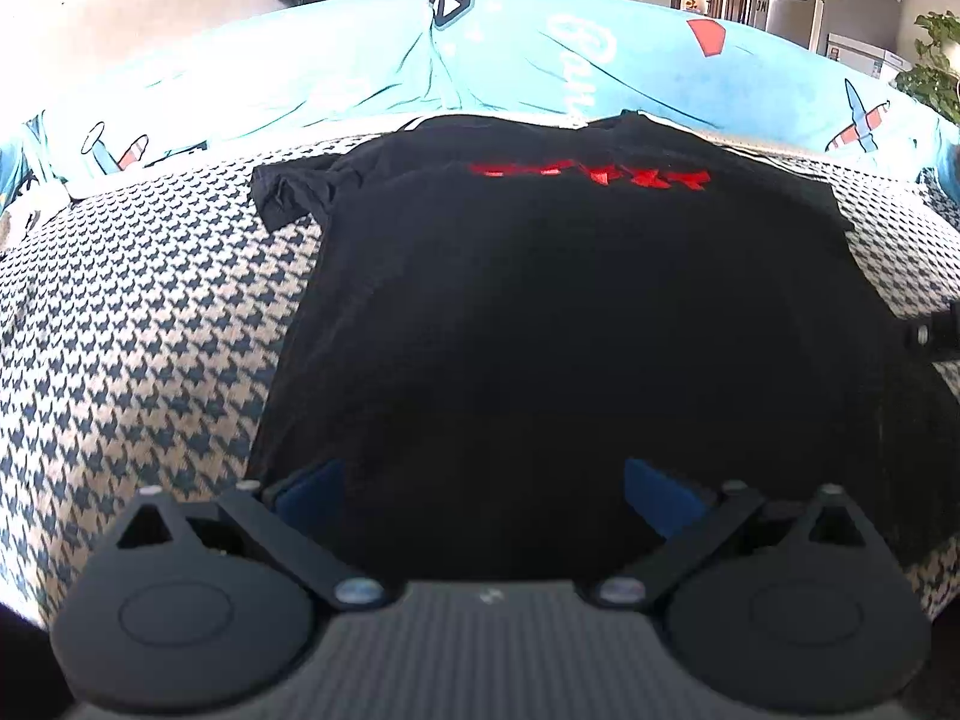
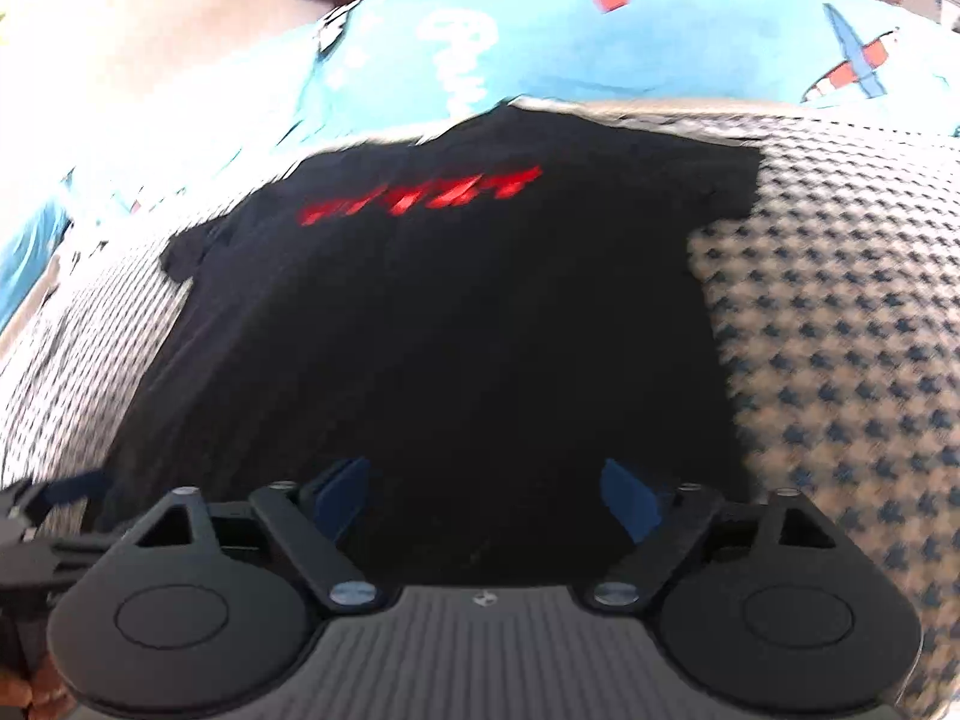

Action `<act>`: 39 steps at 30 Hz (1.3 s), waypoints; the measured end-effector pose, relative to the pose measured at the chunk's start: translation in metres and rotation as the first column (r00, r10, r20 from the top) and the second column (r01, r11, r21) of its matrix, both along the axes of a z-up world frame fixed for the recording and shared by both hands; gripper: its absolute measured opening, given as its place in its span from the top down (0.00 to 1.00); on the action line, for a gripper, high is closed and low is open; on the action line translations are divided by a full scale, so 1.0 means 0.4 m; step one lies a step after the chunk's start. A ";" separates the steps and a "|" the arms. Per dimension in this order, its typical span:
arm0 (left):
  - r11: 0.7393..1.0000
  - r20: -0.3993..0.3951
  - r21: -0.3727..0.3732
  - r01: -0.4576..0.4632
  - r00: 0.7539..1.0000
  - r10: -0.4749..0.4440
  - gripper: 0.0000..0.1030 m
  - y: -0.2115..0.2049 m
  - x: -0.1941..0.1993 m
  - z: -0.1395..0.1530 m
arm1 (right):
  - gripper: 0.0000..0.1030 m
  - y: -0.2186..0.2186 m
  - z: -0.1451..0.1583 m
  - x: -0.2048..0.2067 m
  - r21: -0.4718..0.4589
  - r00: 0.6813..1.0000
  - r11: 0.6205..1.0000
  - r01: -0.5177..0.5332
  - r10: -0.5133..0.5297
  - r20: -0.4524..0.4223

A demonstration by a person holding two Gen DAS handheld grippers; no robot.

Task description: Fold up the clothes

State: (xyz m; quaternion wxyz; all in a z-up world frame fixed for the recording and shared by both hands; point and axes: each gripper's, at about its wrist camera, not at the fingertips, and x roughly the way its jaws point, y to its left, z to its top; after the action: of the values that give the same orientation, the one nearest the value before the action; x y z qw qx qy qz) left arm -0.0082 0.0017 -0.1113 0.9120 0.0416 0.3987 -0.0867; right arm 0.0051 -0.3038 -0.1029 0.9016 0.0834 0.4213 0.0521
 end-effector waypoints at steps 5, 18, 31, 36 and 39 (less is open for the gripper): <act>1.000 0.006 0.010 0.007 1.000 -0.008 0.00 -0.011 0.049 0.016 | 0.35 -0.063 0.017 0.061 0.015 0.998 0.998 0.063 -0.063 0.013; 1.000 -0.010 -0.011 0.009 1.000 -0.009 0.00 -0.024 0.195 0.041 | 0.41 -0.190 0.024 0.195 0.047 0.973 0.974 0.223 -0.225 0.049; 0.999 0.008 -0.007 0.043 0.999 -0.043 0.00 -0.061 0.343 0.060 | 0.41 -0.338 0.001 0.347 0.121 0.911 0.909 0.399 -0.408 0.062; 0.999 -0.038 -0.048 -0.002 0.999 0.000 0.00 -0.045 0.377 0.035 | 0.41 -0.380 -0.023 0.397 0.137 0.895 0.891 0.432 -0.442 0.058; 0.994 -0.055 -0.108 -0.016 0.998 0.010 0.00 -0.032 0.381 0.032 | 0.41 -0.390 -0.042 0.428 0.130 0.891 0.888 0.441 -0.451 0.053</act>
State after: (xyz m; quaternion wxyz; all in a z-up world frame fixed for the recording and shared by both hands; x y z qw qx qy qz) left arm 0.1441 -0.0110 -0.0985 0.9023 -0.0126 0.4184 -0.1033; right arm 0.1762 -0.4598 -0.1195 0.8997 0.2271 0.3499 -0.1290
